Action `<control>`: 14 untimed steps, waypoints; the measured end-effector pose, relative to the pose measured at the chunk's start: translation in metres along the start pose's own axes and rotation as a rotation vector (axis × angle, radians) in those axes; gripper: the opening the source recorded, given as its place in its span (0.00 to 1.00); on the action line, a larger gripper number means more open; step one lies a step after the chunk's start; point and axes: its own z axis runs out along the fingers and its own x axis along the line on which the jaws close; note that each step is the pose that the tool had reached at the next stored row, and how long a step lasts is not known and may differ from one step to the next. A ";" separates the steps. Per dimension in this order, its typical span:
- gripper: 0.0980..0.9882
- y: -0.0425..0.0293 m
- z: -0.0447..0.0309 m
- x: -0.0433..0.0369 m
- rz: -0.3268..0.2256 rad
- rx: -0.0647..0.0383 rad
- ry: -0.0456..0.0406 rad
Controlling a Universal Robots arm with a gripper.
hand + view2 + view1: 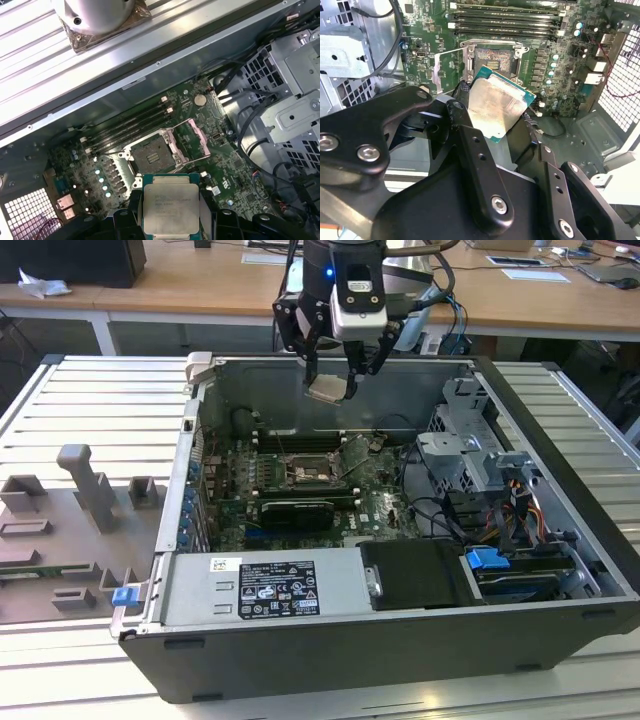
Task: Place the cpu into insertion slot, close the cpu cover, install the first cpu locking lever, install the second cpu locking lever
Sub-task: 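Place the cpu into insertion slot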
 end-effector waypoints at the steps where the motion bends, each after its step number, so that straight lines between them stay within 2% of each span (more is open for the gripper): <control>1: 0.50 0.0000 0.0000 0.0000 0.003 0.000 -0.0002; 14: 0.50 0.0000 0.0000 0.0000 0.047 -0.001 -0.0042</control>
